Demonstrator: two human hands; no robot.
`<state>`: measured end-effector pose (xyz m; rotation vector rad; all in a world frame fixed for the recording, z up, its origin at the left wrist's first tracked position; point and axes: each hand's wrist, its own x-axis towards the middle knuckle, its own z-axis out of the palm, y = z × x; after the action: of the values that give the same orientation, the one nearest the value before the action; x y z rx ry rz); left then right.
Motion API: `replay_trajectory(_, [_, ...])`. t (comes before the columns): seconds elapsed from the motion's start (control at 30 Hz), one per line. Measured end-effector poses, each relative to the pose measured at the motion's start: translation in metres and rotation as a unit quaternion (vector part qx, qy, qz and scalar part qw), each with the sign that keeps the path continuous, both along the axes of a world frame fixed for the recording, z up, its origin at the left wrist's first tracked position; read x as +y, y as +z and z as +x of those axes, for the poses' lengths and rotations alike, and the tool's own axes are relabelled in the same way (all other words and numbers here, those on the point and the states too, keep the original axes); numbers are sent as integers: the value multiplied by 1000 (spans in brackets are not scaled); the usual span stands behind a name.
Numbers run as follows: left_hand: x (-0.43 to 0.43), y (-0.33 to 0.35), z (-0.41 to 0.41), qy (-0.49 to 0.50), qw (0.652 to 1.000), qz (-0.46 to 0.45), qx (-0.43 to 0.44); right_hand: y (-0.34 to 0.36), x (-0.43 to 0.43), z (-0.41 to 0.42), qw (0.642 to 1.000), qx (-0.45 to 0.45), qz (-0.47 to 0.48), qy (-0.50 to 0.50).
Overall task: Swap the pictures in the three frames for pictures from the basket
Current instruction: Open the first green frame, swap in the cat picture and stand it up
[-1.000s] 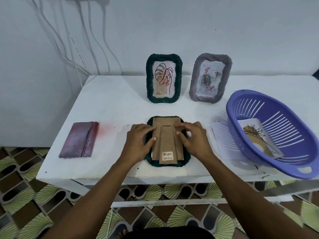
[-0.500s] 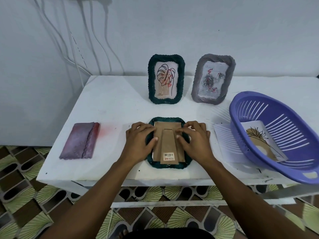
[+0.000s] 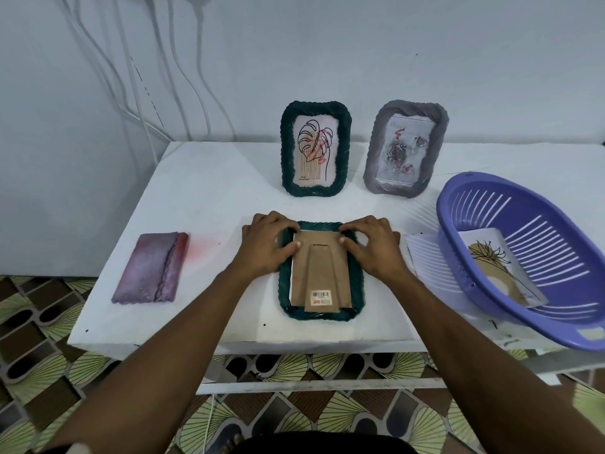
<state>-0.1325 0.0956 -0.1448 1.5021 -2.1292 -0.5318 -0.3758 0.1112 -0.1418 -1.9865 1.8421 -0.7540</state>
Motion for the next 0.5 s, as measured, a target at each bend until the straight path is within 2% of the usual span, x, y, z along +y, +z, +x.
replay_trajectory(0.17, [6,-2,0,4,1000,-6,-2,1,4,-1,1000,-9,-7,8])
replay_trajectory(0.27, [26,1,7,-12,999,9,37,4,20,-5,999,-20,-23,25])
replay_trajectory(0.4, [67,-2,28,-111,993,18,25,4,56,-22,988,16,-7,152])
replay_trajectory(0.5, [84,-6,34,-126,992,9,7,3,75,-30,980,48,10,195])
